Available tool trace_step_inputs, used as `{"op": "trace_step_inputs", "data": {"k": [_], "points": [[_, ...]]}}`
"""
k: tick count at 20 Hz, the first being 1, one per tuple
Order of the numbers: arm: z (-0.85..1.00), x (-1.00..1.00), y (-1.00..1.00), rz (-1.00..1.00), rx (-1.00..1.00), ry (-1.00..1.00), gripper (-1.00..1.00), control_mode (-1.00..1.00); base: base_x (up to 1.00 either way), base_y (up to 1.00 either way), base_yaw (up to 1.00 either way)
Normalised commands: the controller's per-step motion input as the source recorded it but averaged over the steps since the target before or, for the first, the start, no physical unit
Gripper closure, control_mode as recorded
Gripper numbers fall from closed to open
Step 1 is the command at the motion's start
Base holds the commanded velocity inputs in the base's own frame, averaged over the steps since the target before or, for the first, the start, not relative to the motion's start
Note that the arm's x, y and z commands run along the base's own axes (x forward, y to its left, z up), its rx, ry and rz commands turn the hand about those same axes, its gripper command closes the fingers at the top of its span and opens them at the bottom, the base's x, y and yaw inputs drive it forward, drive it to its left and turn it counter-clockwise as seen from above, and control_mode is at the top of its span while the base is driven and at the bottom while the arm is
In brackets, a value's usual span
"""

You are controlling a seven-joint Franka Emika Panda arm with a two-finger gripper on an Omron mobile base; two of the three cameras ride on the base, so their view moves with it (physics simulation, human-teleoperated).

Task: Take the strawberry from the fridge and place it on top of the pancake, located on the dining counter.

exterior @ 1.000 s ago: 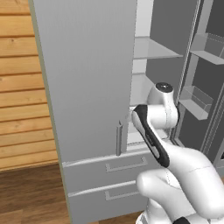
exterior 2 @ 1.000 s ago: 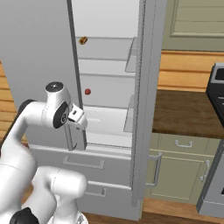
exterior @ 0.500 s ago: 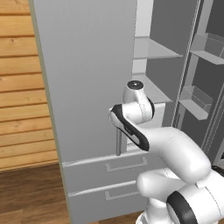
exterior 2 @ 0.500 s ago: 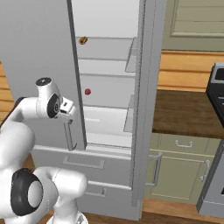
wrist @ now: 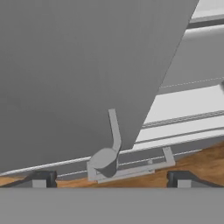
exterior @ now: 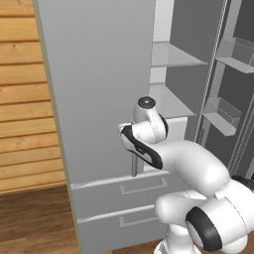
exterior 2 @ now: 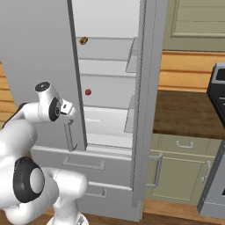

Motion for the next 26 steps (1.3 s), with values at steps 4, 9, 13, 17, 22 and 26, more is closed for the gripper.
{"op": "trace_step_inputs", "data": {"k": [4, 9, 13, 17, 22, 26], "points": [[-0.33, 0.12, 0.02, 0.0, 0.0, -0.01, -1.0, -1.0, 0.0, 0.0, 0.0], [-0.18, 0.13, 0.0, 0.0, -0.02, 0.02, -1.0, -1.0, 0.0, 0.0, 0.0], [-0.09, 0.12, 0.0, 0.0, -0.01, 0.03, -1.0, -1.0, 0.0, 0.0, 0.0], [-0.11, 0.27, 0.0, 0.0, 0.0, 0.0, -1.0, -1.0, 0.0, 0.0, 0.0], [-0.13, 0.19, 0.0, 0.0, 0.0, 0.0, -1.0, -1.0, 0.0, 0.0, 0.0], [-0.14, 0.0, 0.06, 0.0, 0.0, 0.02, -1.0, -1.0, 0.0, 0.0, 0.0]]}}
